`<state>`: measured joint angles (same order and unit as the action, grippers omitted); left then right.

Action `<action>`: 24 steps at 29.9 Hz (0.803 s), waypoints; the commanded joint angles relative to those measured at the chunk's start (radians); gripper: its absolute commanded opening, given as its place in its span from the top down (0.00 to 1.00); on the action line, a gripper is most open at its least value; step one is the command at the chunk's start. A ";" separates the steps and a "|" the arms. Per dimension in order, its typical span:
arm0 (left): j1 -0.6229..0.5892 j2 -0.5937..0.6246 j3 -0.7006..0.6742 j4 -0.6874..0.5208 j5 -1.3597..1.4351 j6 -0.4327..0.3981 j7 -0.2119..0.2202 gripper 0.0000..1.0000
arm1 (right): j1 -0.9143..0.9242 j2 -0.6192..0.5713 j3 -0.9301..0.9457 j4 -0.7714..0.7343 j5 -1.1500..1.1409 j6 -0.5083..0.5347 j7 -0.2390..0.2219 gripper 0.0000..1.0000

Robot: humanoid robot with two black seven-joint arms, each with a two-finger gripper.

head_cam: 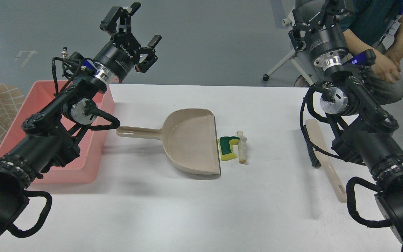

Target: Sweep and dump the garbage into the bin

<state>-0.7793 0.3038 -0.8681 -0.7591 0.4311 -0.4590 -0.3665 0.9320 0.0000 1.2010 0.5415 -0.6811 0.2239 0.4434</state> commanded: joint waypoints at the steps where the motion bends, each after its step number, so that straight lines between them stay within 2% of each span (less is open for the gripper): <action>1: 0.005 0.000 0.000 -0.006 0.000 0.002 0.000 0.01 | -0.002 0.000 0.002 0.000 0.000 -0.001 0.000 0.00; 9: 0.005 0.006 0.011 -0.019 0.000 -0.009 -0.003 0.01 | 0.007 0.000 0.002 0.002 0.000 -0.001 0.000 0.00; 13: 0.003 0.008 0.014 -0.016 -0.002 0.010 -0.037 0.01 | 0.011 0.000 0.002 0.002 0.000 -0.011 -0.002 0.00; 24: 0.003 0.043 -0.005 -0.006 -0.006 -0.030 -0.037 0.01 | -0.001 0.000 -0.004 0.009 0.000 -0.015 0.000 0.00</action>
<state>-0.7750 0.3431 -0.8745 -0.7666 0.4238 -0.4819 -0.4050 0.9360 0.0000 1.2009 0.5483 -0.6801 0.2073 0.4429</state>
